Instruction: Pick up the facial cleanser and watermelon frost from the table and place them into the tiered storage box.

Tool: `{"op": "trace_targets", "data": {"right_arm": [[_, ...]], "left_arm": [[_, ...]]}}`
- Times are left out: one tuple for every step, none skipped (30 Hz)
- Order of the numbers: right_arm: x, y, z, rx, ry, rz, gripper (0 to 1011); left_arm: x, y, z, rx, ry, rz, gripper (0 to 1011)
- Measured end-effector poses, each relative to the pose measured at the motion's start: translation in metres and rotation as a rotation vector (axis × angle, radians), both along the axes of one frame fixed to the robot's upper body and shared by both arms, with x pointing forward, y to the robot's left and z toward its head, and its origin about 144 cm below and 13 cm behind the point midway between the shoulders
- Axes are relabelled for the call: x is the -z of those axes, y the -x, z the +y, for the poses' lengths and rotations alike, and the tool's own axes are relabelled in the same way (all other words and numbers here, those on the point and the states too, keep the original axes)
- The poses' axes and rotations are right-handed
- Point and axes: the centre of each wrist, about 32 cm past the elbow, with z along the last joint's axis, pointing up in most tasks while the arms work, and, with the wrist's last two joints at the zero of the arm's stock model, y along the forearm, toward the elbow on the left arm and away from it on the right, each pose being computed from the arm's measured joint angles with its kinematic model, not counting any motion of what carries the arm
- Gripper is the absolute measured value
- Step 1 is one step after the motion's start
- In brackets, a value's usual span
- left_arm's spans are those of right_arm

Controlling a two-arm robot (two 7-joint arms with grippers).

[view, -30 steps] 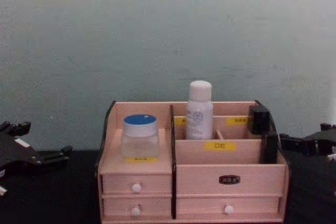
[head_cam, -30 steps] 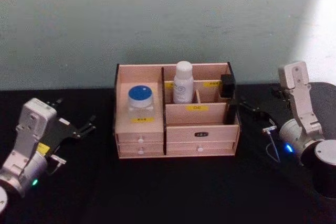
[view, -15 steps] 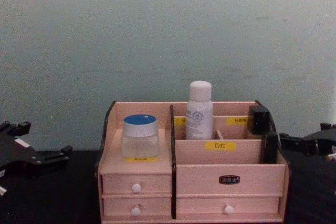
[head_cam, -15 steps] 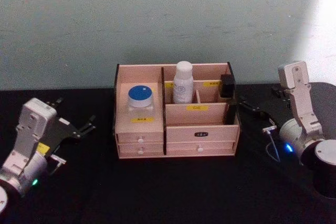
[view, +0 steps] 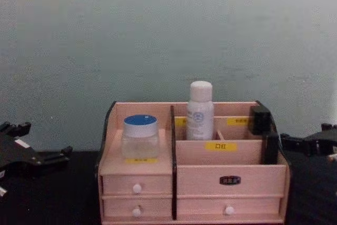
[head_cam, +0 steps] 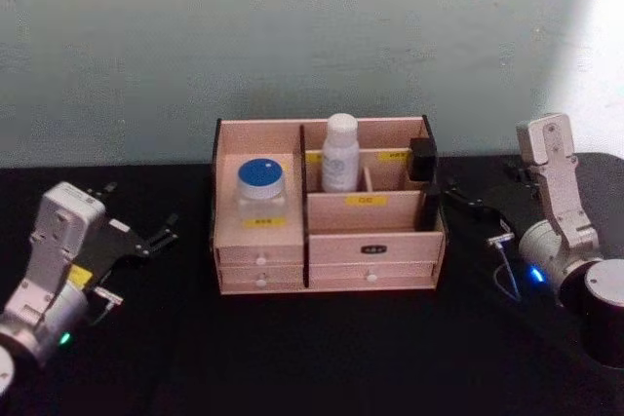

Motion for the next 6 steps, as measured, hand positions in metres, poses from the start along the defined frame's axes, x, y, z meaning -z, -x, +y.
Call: {"op": "trace_targets", "data": {"right_arm": [[0.0,0.0,0.0,0.0,0.0,0.0,1002],[0.0,0.0,0.0,0.0,0.0,0.0,1002],[0.0,0.0,0.0,0.0,0.0,0.0,1002],[0.0,0.0,0.0,0.0,0.0,0.0,1002],[0.0,0.0,0.0,0.0,0.0,0.0,1002],[0.0,0.0,0.0,0.0,0.0,0.0,1002]], "left_arm": [[0.0,0.0,0.0,0.0,0.0,0.0,1001],[0.0,0.0,0.0,0.0,0.0,0.0,1001],[0.0,0.0,0.0,0.0,0.0,0.0,1001],[0.0,0.0,0.0,0.0,0.0,0.0,1001],[0.0,0.0,0.0,0.0,0.0,0.0,1001],[0.0,0.0,0.0,0.0,0.0,0.0,1001]]}}
